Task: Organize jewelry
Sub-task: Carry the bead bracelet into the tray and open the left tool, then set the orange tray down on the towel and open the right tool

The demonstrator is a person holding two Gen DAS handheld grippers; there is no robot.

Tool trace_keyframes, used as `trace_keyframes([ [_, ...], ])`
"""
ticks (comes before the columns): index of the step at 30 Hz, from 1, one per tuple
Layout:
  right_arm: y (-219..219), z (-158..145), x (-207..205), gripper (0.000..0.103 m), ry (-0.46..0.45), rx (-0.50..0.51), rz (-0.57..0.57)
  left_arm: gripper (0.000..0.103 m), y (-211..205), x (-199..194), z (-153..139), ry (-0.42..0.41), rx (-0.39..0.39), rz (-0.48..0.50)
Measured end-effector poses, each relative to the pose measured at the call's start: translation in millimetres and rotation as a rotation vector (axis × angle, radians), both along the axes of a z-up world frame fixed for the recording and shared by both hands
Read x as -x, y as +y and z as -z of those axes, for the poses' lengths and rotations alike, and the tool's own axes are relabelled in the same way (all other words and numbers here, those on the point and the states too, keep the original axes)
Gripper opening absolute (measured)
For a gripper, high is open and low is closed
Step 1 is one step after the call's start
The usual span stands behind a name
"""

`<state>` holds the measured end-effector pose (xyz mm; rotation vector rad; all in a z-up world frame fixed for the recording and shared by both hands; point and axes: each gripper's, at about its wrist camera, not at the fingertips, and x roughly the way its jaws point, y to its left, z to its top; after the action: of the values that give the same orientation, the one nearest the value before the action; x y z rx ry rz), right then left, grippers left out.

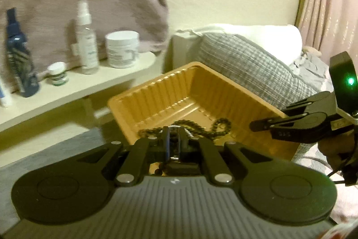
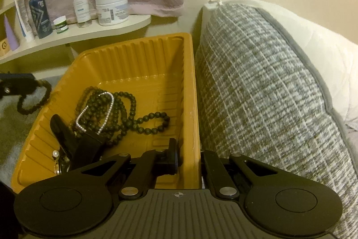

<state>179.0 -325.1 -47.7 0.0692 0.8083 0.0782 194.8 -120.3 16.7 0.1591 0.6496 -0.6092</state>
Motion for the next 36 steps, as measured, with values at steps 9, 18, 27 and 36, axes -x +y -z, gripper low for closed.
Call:
trace_keyframes([
  [9,-10,8,1,0.004,0.000,-0.060,0.001,0.008,-25,-15,15,0.016,-0.029,0.013],
  [18,-12,9,6,0.004,-0.011,-0.079,0.002,0.020,-22,-5,9,-0.016,-0.020,0.016],
  [27,-13,9,18,0.004,-0.024,-0.087,0.003,0.029,36,16,-5,-0.030,-0.011,-0.158],
  [36,-16,6,32,0.005,-0.038,-0.111,0.016,0.032,74,31,2,0.011,-0.007,-0.261],
])
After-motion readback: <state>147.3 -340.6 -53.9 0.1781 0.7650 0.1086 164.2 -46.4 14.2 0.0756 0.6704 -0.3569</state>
